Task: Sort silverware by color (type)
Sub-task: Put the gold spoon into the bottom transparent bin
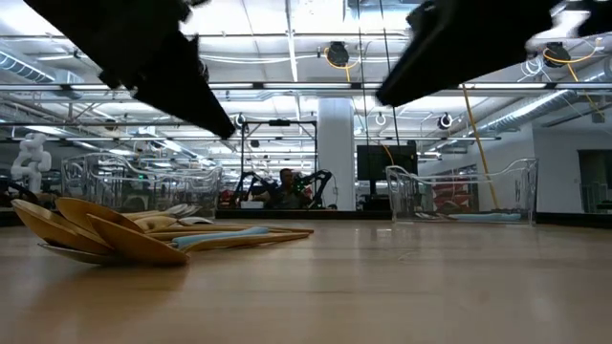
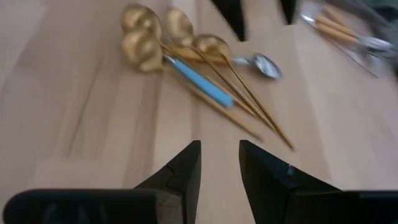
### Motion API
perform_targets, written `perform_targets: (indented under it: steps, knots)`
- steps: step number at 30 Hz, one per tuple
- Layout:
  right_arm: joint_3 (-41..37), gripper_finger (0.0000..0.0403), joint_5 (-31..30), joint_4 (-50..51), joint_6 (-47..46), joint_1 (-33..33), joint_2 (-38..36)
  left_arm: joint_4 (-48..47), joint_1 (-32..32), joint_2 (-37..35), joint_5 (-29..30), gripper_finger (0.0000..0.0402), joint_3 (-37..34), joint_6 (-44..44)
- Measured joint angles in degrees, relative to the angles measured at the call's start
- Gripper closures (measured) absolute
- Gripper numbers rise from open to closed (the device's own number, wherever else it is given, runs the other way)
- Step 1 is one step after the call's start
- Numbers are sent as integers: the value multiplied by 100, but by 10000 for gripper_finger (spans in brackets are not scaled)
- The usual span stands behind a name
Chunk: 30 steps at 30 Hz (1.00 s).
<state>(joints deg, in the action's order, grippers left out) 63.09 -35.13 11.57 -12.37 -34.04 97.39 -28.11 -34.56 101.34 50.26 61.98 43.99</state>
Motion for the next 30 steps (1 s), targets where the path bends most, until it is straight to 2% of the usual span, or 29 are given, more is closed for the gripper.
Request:
perform_targets:
  steps: [5, 11, 15, 22, 30]
  knots:
    - [2, 300, 1207, -1109, 860, 713, 348, -544, -364, -22, 449, 131, 0, 354]
    - [0, 300, 2374, -1658, 1322, 1487, 785, -1795, -765, -26, 641, 131, 2, 1826]
    - [1, 300, 3086, -1937, 1489, 1920, 1056, -2137, -939, -26, 723, 131, 2, 2396]
    - [2, 293, 3813, -2127, 1749, 2264, 1266, -2149, -1061, -26, 825, 131, 2, 2557]
    - [5, 249, 3863, -2075, 2062, 2322, 1410, -2136, -1060, -26, 835, 131, 2, 2557]
